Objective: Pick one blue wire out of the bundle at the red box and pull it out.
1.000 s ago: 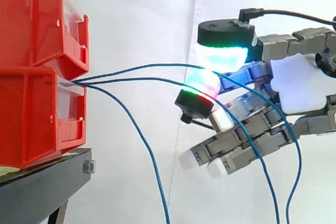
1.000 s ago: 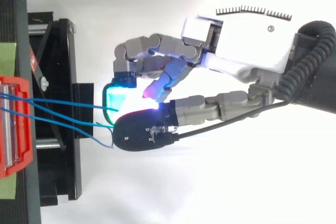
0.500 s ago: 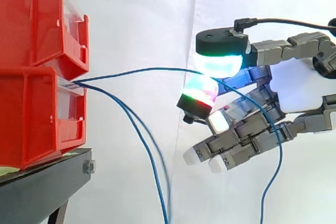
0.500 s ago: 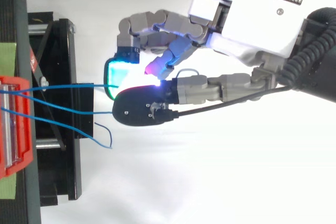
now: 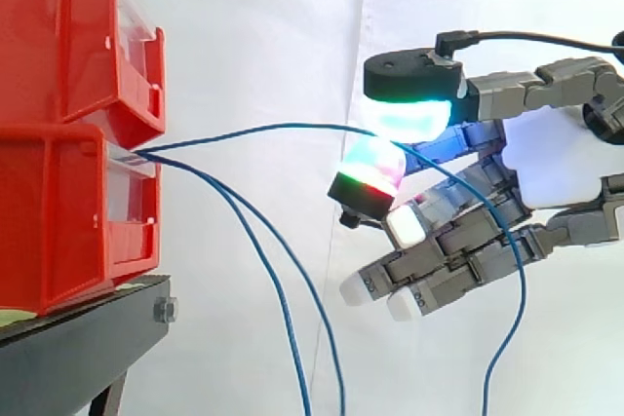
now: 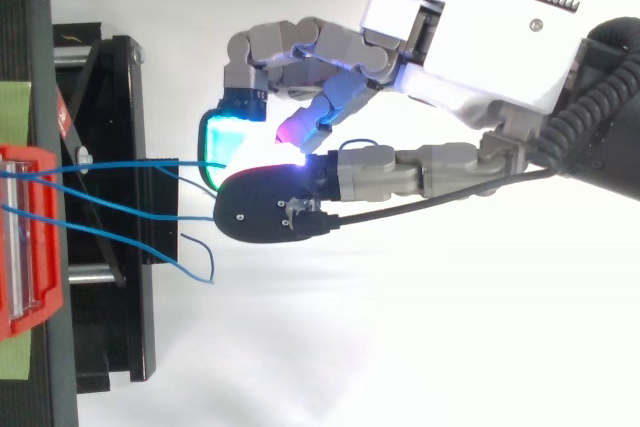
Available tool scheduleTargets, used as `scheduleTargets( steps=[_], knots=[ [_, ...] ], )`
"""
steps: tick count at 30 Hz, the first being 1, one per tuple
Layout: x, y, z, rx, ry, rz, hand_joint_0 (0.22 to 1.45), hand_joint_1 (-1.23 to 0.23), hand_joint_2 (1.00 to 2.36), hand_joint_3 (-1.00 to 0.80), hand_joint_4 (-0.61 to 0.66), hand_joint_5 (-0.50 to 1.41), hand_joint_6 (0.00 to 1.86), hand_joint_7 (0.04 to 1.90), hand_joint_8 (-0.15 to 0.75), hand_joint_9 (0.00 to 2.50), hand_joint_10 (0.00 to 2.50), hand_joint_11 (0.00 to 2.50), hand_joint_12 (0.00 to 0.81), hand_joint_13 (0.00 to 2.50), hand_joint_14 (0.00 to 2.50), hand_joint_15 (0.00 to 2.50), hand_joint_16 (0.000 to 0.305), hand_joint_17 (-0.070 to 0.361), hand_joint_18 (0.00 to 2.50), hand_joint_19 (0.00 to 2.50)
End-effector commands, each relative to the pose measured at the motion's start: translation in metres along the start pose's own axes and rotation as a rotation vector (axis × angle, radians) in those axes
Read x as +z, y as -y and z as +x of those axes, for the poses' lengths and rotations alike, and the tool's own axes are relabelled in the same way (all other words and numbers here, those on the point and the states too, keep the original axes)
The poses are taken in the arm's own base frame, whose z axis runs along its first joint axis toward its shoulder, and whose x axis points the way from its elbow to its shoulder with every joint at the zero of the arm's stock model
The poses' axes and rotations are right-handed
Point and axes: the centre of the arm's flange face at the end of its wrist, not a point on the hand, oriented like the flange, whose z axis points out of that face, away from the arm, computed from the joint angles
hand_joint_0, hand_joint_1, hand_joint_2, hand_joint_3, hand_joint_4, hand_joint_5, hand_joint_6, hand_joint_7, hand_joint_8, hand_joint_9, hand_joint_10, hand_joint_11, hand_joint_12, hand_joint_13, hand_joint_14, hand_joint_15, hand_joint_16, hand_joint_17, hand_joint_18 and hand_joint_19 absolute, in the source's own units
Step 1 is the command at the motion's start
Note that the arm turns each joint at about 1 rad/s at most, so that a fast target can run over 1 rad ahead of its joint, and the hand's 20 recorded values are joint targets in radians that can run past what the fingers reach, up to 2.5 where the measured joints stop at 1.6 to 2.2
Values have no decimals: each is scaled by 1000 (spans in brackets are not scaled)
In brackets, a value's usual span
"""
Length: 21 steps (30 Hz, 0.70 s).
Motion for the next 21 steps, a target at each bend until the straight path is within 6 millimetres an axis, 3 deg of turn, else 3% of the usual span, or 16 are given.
scheduleTargets(
  steps=[1,21],
  knots=[
    [0,0,1,-1,-1,0,574,-746,1020,-77,7,-38,621,1424,243,839,20,498,382,252,3,80,62,141,199,275],
    [0,0,1,0,-1,0,585,-751,1019,-90,-39,-47,655,1316,239,858,18,515,369,364,6,136,59,134,216,267]
  ],
)
